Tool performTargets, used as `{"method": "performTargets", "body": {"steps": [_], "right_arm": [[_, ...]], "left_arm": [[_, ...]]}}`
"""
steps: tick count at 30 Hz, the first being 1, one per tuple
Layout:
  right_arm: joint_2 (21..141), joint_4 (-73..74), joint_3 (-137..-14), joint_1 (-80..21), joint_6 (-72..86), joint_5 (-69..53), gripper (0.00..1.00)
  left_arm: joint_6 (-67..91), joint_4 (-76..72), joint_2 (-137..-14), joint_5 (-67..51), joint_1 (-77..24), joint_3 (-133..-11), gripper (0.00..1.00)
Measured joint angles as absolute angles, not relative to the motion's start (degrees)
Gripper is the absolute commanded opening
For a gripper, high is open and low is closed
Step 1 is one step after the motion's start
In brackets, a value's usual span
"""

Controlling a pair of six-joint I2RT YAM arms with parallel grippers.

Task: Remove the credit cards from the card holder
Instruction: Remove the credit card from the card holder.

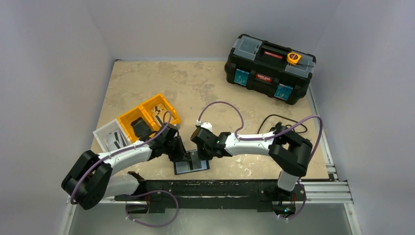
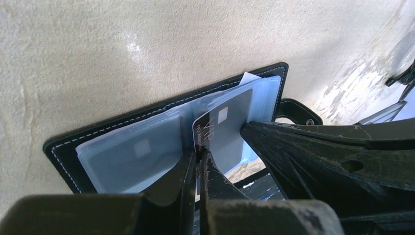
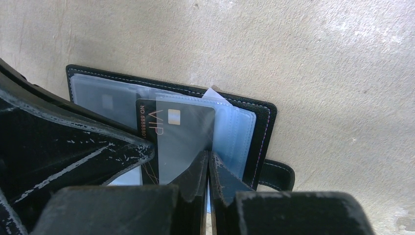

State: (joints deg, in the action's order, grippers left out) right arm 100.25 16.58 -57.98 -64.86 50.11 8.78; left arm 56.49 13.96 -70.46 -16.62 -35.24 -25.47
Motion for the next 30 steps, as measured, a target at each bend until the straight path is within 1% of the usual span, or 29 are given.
{"method": "performTargets", "body": {"steps": [7,20,30], "right_arm": [[99.59,14.81,-56.51,-64.42,50.89,8.56,0.00],[98.37,11.44,-53.80,-63.48,52.27,7.62,0.00],[97.84,11.35,-53.58,-63.26,51.94,6.92,0.00]], "left_arm": [[56.38,16.49,-66.87,-15.66,-35.27,-25.74,0.00],[55.05,27.49,-60.23,-11.20,-34.87,-27.66,0.00],[53.39,39.46,-52.51,-6.46,-34.44,-33.54,0.00]]}}
